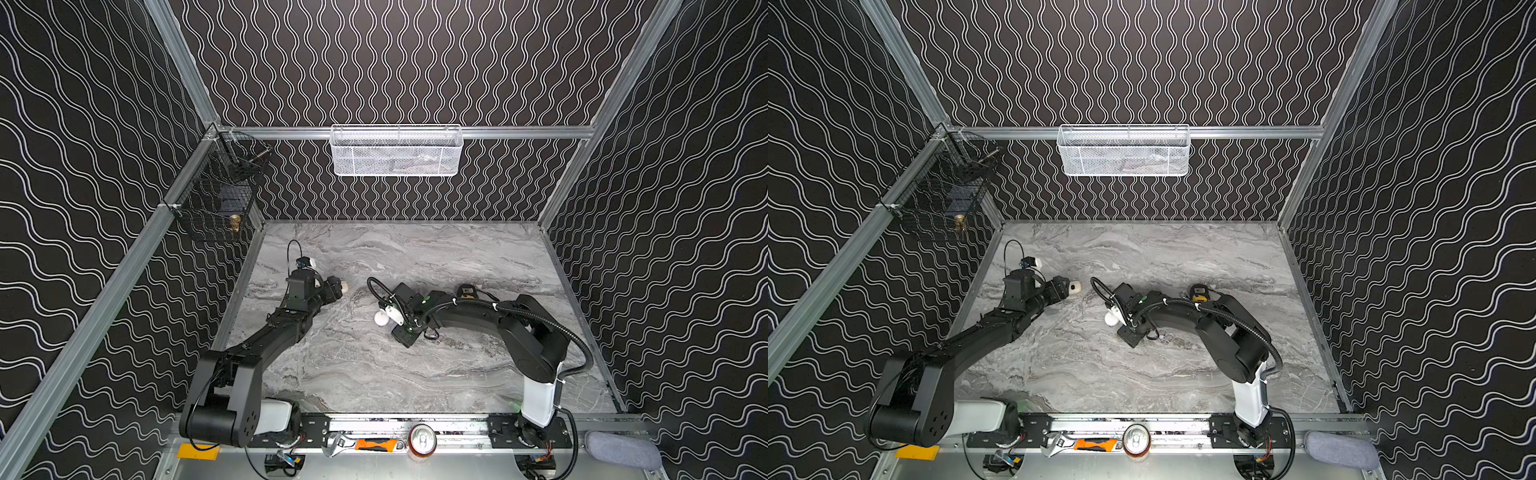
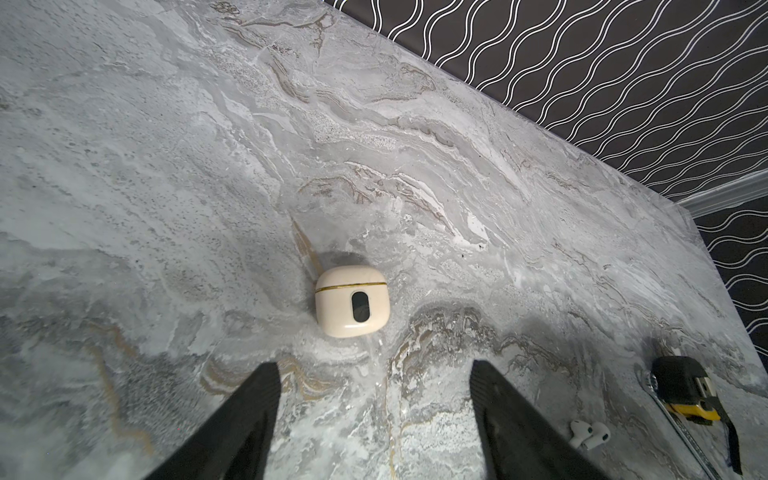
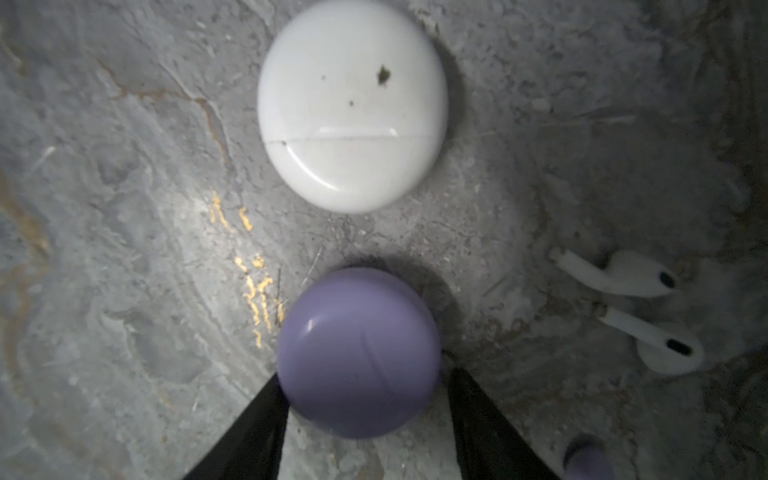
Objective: Insert the wireless bluetooth earbuds into the charging case
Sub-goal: 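Lower the right gripper and close it on the lavender round case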
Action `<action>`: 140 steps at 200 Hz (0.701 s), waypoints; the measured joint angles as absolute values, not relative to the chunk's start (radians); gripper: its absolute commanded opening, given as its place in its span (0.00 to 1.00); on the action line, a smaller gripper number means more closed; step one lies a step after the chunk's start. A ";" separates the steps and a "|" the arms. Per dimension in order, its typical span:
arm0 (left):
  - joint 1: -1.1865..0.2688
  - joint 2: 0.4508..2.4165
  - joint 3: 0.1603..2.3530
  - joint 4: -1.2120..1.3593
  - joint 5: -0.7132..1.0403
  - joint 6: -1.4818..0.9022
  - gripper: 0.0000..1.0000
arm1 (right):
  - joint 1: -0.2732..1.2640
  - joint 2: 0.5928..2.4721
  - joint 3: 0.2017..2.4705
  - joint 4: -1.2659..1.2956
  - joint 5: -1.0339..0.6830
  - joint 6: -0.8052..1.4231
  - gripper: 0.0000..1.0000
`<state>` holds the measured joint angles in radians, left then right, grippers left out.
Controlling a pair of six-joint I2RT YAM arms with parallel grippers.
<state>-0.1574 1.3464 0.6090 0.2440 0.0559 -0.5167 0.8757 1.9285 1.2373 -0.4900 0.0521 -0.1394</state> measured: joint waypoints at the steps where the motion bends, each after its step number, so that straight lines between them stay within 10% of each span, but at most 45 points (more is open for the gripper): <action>1: -0.157 1.346 0.609 0.244 0.056 -0.517 0.76 | 0.876 1.929 1.238 -0.489 0.052 -0.139 0.64; 140: -0.157 1.341 0.609 0.237 0.052 -0.516 0.76 | 0.850 1.954 1.253 -0.437 0.029 -0.141 0.51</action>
